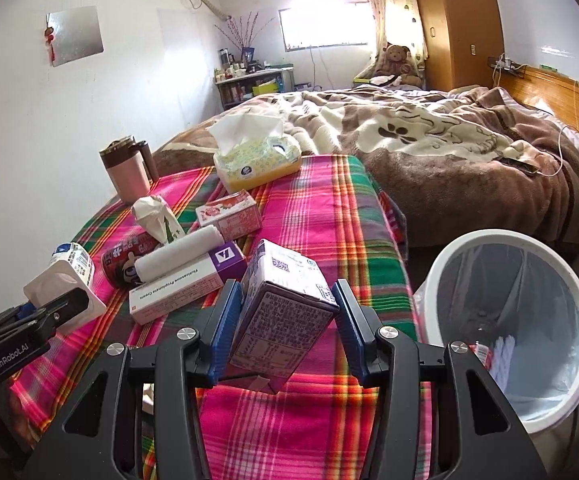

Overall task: Collect trash
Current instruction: 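Grasp the white milk powder bag with the left gripper while the right gripper holds the carton, then move both held items over the white bin and open both grippers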

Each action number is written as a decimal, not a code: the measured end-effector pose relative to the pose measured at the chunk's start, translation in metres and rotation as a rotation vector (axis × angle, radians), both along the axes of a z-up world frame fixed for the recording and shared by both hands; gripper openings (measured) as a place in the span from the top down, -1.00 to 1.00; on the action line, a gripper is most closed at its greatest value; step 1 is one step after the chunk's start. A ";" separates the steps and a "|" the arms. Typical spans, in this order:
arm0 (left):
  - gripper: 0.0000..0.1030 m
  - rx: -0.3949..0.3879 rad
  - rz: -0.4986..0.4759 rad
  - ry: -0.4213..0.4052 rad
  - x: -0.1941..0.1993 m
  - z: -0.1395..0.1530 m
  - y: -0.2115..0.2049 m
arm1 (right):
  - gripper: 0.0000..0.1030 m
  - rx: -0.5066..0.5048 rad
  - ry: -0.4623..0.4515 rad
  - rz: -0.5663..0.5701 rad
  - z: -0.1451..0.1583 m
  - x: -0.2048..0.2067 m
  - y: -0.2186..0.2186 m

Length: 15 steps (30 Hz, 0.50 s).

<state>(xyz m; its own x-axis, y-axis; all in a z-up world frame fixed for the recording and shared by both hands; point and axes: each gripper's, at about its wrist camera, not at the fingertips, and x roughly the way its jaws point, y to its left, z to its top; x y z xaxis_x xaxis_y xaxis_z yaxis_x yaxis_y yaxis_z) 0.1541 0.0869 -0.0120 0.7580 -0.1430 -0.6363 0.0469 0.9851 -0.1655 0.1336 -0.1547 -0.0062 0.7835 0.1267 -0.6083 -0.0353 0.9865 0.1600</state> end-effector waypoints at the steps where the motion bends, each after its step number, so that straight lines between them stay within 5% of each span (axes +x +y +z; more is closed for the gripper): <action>1: -0.07 0.001 -0.008 -0.010 -0.003 0.004 -0.005 | 0.06 0.002 -0.005 -0.003 0.002 -0.002 -0.003; 15: -0.07 0.016 -0.157 -0.082 -0.015 0.040 -0.078 | 0.06 -0.001 -0.063 -0.077 0.021 -0.025 -0.055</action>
<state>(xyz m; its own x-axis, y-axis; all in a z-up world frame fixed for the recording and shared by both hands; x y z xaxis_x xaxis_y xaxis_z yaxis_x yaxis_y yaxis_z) 0.1389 0.0088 0.0278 0.7765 -0.2541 -0.5765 0.2133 0.9671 -0.1389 0.1090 -0.2095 0.0146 0.8274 0.0642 -0.5579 0.0308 0.9868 0.1592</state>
